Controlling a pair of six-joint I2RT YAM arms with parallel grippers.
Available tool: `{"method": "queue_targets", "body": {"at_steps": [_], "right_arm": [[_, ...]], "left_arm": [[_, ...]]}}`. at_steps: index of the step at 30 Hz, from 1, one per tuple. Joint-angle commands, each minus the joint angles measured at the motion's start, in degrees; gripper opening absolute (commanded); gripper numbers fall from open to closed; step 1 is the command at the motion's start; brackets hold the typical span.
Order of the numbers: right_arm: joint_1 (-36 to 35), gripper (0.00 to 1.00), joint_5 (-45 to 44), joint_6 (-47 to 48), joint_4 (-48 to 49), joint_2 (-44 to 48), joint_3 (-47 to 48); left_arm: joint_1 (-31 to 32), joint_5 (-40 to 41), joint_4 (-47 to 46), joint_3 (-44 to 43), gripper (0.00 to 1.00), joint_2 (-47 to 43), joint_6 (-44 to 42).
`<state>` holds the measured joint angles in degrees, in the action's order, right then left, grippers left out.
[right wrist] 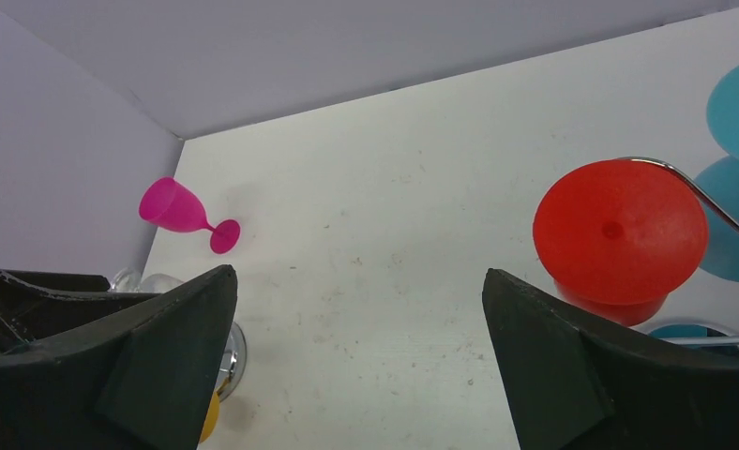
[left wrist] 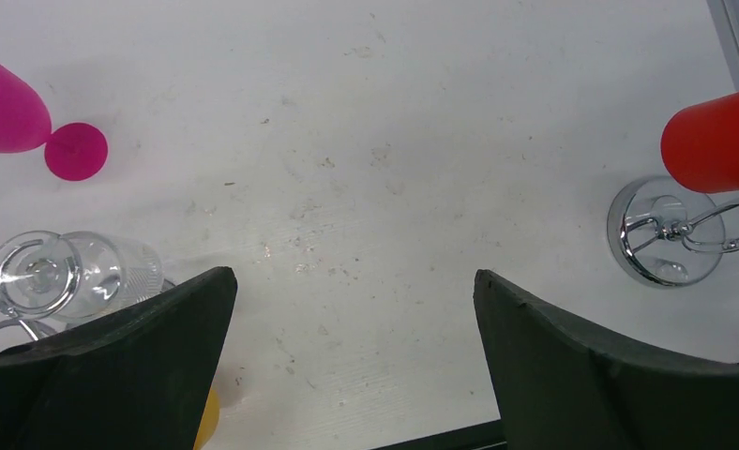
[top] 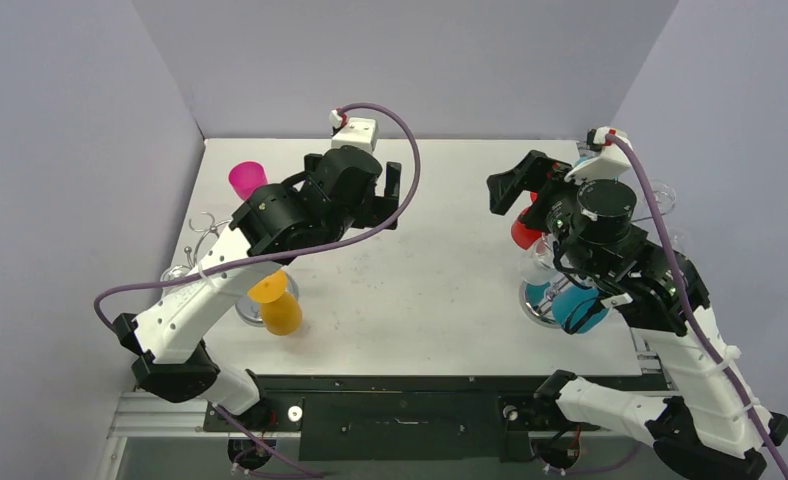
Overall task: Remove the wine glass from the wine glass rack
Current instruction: Pick up the wine glass from the wine rack.
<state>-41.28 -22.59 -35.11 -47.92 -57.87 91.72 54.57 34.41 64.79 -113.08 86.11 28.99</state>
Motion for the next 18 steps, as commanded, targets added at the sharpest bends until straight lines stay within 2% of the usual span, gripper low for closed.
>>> {"method": "queue_targets", "body": {"at_steps": [1,7,15,18], "right_arm": [[0.5,0.99,-3.8,1.0,-1.5,0.7,2.9],[4.9,1.0,-3.2,0.6,-3.3,1.3,3.6],[22.5,1.0,7.5,-1.0,-3.2,2.2,4.2],[27.7,1.0,10.3,-1.7,-3.4,3.1,4.5]], "left_arm": [[-1.0,-4.8,-6.6,2.9,0.96,-2.8,1.2],[-1.0,-12.8,-14.9,9.1,0.96,-5.6,4.9],[2.6,-15.9,-23.4,11.7,0.96,-5.7,13.5],[4.7,-17.6,-29.6,13.8,0.96,-5.3,16.6]]}}
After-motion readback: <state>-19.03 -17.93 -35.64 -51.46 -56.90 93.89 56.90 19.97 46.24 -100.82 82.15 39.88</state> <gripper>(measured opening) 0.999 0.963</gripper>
